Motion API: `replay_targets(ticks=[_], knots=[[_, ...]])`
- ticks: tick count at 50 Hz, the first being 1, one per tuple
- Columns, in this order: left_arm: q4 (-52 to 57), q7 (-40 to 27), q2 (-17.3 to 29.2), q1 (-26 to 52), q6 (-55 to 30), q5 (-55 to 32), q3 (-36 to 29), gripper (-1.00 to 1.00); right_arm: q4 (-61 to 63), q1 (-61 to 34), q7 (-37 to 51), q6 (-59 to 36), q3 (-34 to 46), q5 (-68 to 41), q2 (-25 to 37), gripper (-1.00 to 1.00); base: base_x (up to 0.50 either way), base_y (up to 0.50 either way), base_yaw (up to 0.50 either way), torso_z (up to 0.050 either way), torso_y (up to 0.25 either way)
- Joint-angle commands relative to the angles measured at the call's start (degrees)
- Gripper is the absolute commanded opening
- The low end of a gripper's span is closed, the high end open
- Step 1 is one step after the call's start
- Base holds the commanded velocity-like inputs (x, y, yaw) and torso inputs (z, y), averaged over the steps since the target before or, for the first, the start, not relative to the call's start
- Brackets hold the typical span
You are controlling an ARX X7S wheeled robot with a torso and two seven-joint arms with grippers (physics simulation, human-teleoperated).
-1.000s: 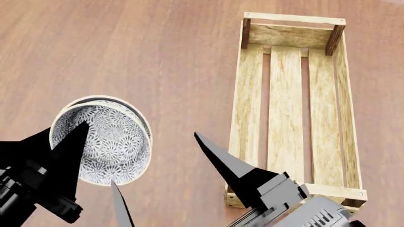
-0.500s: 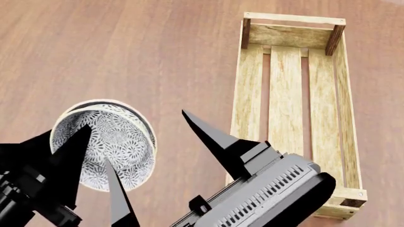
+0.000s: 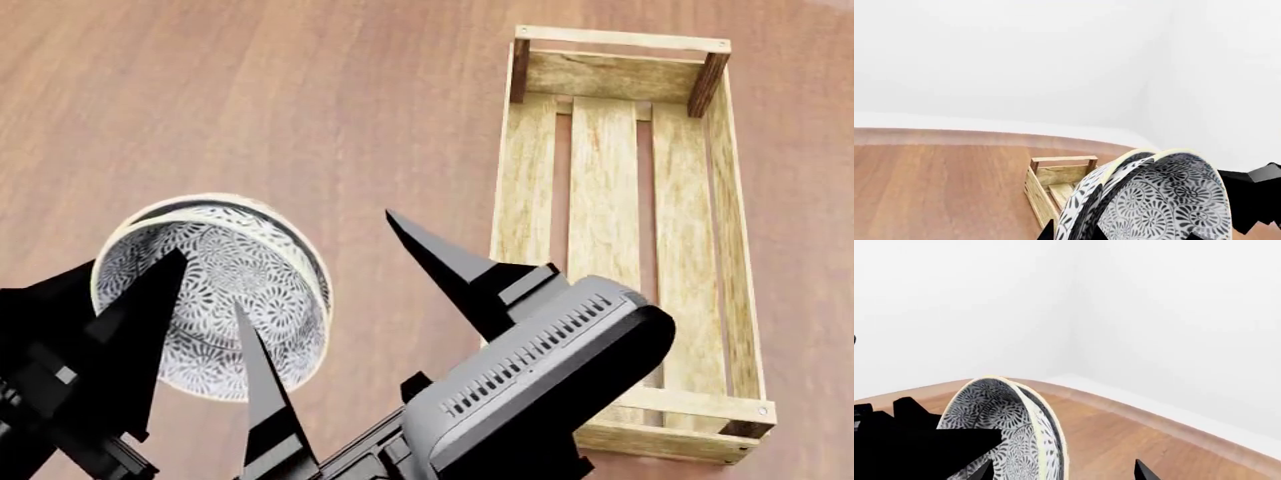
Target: Stack the right bowl on the left bowl and place them in the tray.
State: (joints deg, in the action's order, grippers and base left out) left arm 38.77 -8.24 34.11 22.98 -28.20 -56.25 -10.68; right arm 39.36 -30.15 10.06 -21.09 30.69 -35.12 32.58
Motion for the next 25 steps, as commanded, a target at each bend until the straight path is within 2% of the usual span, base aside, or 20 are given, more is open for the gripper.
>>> replay_targets(ticks=[1, 16, 17, 25], knots=[[1.88, 1.06, -0.66, 1.25, -0.01, -0.94, 2.09, -1.00, -3.54, -0.83, -3.07, 1.44, -1.00, 0.93, -2.29, 1.00, 0.00, 0.00, 0.00, 0.000, 0.000], [2.59, 0.34, -0.31, 2.61, -0.85, -1.91, 1.70, -1.00, -4.13, -1.03, -4.38, 1.82, -1.37, -0.86, -1.89, 1.00, 0.00, 0.00, 0.00, 0.001, 0.001], [2.53, 0.43, -0.29, 2.57, -0.78, -1.81, 1.68, -1.00, -4.25, -0.84, -4.53, 2.10, -1.34, -0.74, -1.84, -1.00, 0.00, 0.00, 0.00, 0.000, 0.000], [2.47, 0.31, -0.16, 2.52, -0.73, -1.82, 1.64, -1.00, -3.86, -0.53, -4.53, 2.34, -1.41, -0.97, -1.58, -1.00, 0.00, 0.00, 0.00, 0.000, 0.001]])
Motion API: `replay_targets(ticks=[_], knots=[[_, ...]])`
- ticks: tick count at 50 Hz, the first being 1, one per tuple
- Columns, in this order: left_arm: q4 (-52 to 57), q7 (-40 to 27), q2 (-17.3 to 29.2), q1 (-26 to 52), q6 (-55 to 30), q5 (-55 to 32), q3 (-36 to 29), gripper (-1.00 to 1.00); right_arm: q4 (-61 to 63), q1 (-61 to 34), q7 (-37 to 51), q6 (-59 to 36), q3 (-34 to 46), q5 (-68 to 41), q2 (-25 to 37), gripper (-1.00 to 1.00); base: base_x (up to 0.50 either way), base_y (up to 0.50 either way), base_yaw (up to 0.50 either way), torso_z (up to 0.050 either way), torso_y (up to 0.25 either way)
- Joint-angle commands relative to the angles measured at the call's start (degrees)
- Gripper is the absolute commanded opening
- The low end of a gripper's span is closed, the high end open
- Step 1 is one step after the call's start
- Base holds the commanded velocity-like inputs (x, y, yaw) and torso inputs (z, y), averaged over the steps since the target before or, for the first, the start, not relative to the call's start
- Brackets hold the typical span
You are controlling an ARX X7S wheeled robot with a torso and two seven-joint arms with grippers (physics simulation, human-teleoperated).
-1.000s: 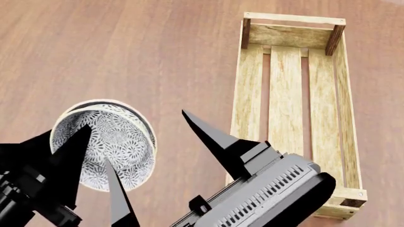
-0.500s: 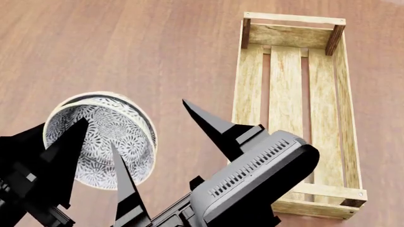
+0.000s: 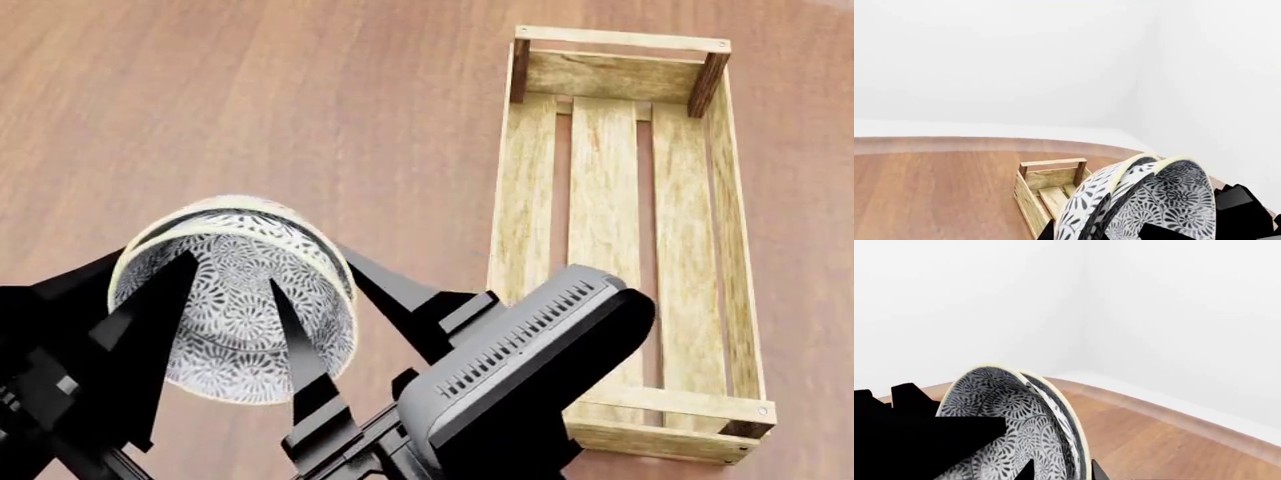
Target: Stack the right bowl on the left bowl and place them in the tray.
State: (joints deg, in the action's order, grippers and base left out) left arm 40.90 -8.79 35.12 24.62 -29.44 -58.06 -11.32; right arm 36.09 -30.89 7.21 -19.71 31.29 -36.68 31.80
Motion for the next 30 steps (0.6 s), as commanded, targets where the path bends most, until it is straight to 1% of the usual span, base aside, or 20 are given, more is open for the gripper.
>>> replay_targets(ticks=[1, 17, 18, 30], knots=[[0.14, 0.95, -1.22, 0.90, 0.56, 0.14, 2.21, -1.00, -0.66, 0.26, -1.68, 1.08, -2.08, 0.59, -0.77, -1.00, 0.00, 0.00, 0.00, 0.000, 0.000], [-2.05, -0.56, -1.44, 1.51, 0.68, -0.27, 3.18, -1.00, -0.95, 0.09, -1.79, 1.34, -1.93, 0.48, -0.89, -1.00, 0.00, 0.00, 0.00, 0.001, 0.001], [-1.88, -0.52, -1.39, 1.43, 0.65, -0.19, 3.05, 1.00, -1.01, 0.00, -1.75, 1.27, -1.94, 0.43, -0.92, -1.00, 0.00, 0.00, 0.00, 0.000, 0.000], [-0.60, -0.82, -1.04, 1.06, 0.75, -0.45, 2.98, 1.00, -1.38, -0.70, -0.84, 0.54, -2.42, -0.14, -1.04, -1.00, 0.00, 0.00, 0.00, 0.000, 0.001]])
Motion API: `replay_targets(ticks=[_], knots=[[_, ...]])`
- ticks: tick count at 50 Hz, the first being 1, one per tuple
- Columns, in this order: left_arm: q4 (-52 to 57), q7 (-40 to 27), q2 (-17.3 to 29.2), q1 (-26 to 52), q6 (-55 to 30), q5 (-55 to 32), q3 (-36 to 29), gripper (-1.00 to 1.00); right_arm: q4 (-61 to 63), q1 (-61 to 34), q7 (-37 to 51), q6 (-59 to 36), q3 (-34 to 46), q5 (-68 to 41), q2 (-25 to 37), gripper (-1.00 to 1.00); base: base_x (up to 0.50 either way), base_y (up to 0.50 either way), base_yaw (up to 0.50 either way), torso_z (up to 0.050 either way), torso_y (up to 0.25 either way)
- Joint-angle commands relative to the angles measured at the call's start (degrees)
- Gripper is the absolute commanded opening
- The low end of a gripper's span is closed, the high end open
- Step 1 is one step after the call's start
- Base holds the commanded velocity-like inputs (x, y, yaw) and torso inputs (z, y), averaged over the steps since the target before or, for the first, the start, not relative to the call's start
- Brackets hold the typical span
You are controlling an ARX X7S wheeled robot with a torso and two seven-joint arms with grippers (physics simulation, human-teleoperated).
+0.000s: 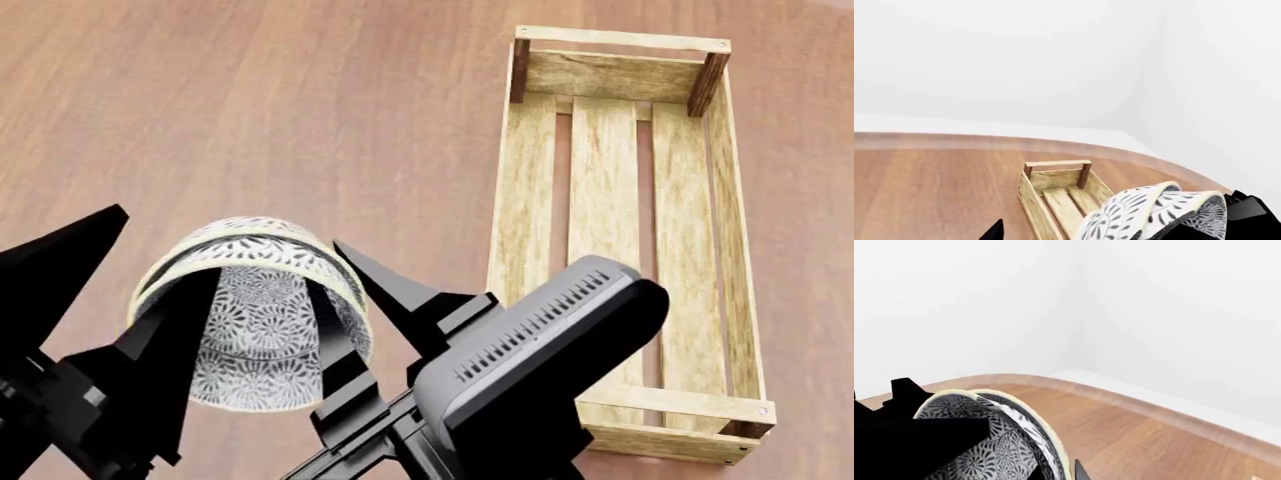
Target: Stack the right bowl on the left bowl and place them in the tray.
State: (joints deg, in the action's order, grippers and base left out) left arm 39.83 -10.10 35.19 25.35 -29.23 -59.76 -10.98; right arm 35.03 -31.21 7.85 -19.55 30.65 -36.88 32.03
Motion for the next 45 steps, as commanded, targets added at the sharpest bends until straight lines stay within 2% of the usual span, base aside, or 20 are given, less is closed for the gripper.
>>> replay_targets(ticks=[1, 15, 33, 38, 39, 41, 45], knots=[[0.60, 0.49, -1.06, 0.32, 0.54, 1.18, 2.63, 1.00, -0.42, -0.41, -1.38, 0.38, -1.92, -0.05, -1.28, -1.00, 0.00, 0.00, 0.00, 0.000, 0.000], [1.87, 1.04, -1.08, -1.02, 1.19, 1.67, 1.94, 1.00, -1.89, -1.61, 0.78, -0.77, -3.07, -0.34, -1.75, -1.00, 0.00, 0.00, 0.00, 0.001, 0.001], [5.24, 2.35, -1.89, -4.72, 1.51, 3.76, -2.02, 1.00, -4.71, -5.01, 2.42, -3.15, -2.59, -0.08, -3.71, -1.00, 0.00, 0.00, 0.00, 0.000, 0.001], [8.14, 0.75, -0.91, -6.77, 2.60, 4.71, -0.58, 1.00, -6.79, -6.69, 4.68, -5.74, -3.39, -0.56, -4.14, -1.00, 0.00, 0.00, 0.00, 0.000, 0.002], [8.88, 0.07, -0.53, -6.90, 2.57, 8.20, -0.98, 1.00, -7.19, -7.06, 5.10, -6.15, -3.58, -0.58, -4.21, -1.00, 0.00, 0.00, 0.00, 0.000, 0.000], [9.02, -0.42, -0.65, -8.27, 4.25, 5.89, 1.20, 1.00, -7.77, -7.90, 5.19, -6.70, -3.97, -1.08, -4.28, -1.00, 0.00, 0.00, 0.00, 0.000, 0.000], [9.76, -1.31, -0.29, -10.57, 6.13, 6.82, 3.25, 1.00, -9.65, -9.88, 6.16, -8.52, -4.42, -1.40, -4.64, -1.00, 0.00, 0.00, 0.00, 0.000, 0.000]])
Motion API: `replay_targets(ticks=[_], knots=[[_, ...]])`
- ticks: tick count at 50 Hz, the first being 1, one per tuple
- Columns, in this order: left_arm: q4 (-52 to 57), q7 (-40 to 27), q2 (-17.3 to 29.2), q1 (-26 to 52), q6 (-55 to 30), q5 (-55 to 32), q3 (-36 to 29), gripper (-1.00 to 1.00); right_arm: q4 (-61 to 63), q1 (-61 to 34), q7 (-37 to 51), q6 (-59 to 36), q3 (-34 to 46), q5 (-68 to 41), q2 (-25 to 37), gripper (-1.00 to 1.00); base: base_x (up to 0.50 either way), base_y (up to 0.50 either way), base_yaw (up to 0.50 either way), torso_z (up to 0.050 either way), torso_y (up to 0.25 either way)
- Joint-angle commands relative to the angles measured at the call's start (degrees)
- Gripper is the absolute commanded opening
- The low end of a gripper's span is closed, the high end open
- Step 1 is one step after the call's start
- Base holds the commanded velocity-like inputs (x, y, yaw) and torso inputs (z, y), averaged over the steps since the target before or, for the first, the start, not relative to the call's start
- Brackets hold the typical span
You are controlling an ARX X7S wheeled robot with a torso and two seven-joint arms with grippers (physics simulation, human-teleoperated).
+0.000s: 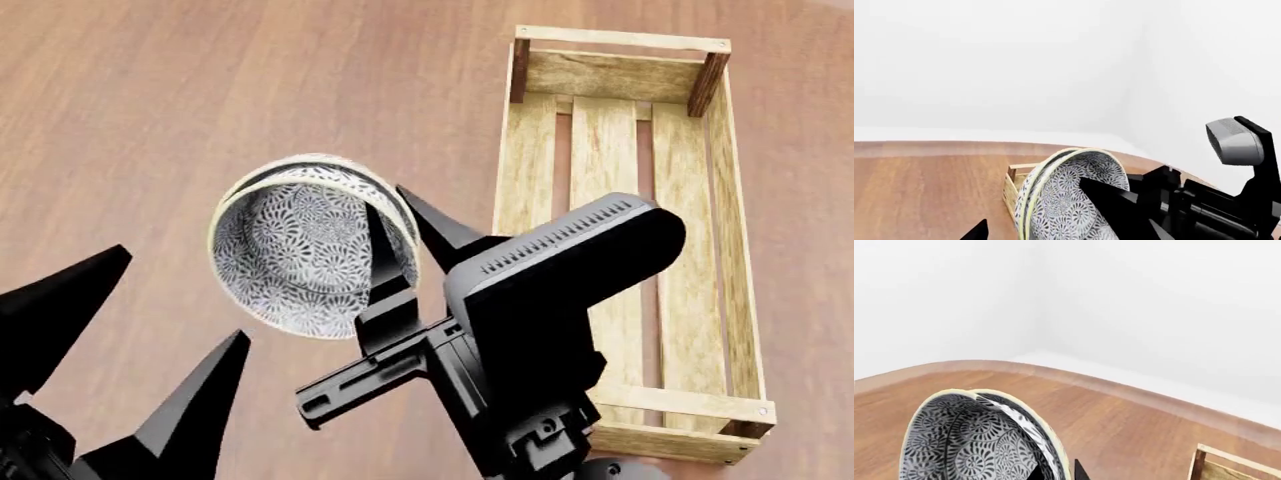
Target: Stack the right bowl on the left bowl and place them in the tray.
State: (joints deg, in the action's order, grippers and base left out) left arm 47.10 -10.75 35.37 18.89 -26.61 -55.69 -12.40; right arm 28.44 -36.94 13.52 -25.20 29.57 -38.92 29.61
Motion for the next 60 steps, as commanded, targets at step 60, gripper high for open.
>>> replay_targets(ticks=[60], knots=[[4.16, -3.86, -2.97, -13.78, 11.04, 13.01, 7.10, 1.00, -55.19, -30.35, 1.04, -4.74, -20.92, -11.23, -16.73, -1.00, 0.00, 0.00, 0.00, 0.000, 0.001]])
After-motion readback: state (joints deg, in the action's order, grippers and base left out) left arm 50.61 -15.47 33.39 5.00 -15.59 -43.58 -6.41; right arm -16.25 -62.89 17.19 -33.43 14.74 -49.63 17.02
